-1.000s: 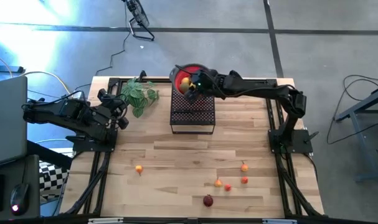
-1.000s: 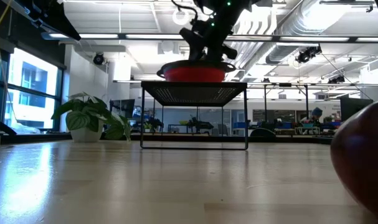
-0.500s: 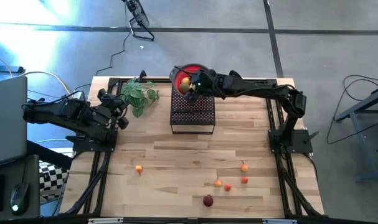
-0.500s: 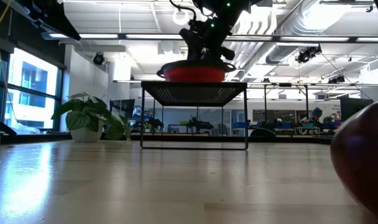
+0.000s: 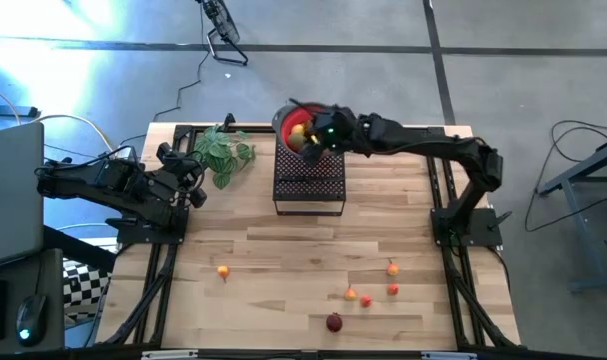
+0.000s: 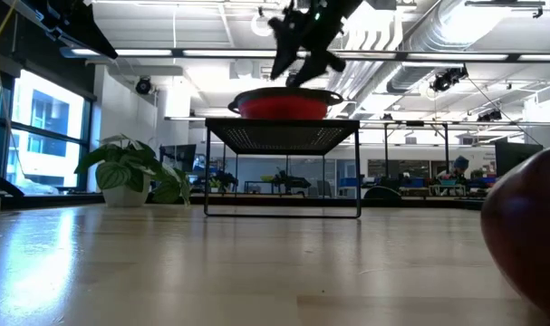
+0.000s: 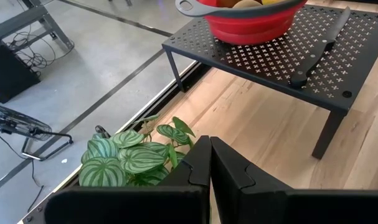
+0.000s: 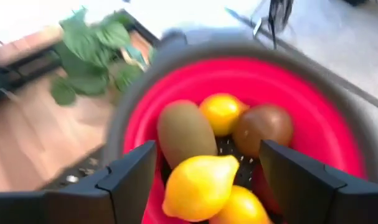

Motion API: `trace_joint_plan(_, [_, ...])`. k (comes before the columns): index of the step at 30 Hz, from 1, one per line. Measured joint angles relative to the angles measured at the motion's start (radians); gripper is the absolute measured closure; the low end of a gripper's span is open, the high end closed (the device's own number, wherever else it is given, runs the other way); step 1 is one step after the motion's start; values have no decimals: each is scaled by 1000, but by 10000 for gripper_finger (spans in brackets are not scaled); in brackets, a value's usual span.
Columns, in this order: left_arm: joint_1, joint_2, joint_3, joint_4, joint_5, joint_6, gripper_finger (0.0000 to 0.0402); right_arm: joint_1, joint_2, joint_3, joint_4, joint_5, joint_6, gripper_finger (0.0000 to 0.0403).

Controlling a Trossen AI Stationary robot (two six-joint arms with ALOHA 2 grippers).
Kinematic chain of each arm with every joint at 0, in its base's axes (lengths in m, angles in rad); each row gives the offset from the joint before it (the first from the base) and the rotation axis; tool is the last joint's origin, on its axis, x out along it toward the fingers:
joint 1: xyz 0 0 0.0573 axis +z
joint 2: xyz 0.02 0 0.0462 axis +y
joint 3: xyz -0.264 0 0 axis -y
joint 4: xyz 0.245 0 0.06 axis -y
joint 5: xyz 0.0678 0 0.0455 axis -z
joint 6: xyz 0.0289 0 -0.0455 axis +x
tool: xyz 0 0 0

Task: Pick & Place Fruit
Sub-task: Put the pear into the red strainer bowl

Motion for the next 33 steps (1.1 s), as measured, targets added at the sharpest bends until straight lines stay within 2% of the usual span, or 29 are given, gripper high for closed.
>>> trace_joint_plan(6, [0,0,0,0,0,0,402,27,-124,0,0,-30,45,136])
trace_joint_plan(13, [0,0,0,0,15,-1,402,75,-258,1,-95,-278,239,154])
trace_joint_plan(18, [0,0,0,0,18,-2,402,138,-310,1,-195,-378,383,165])
trace_joint_plan(28, [0,0,0,0,18,-1,402,284,-323,1,-484,-400,641,172])
trace_joint_plan(33, [0,0,0,0,17,-1,402,355,-315,1,-639,-343,798,172])
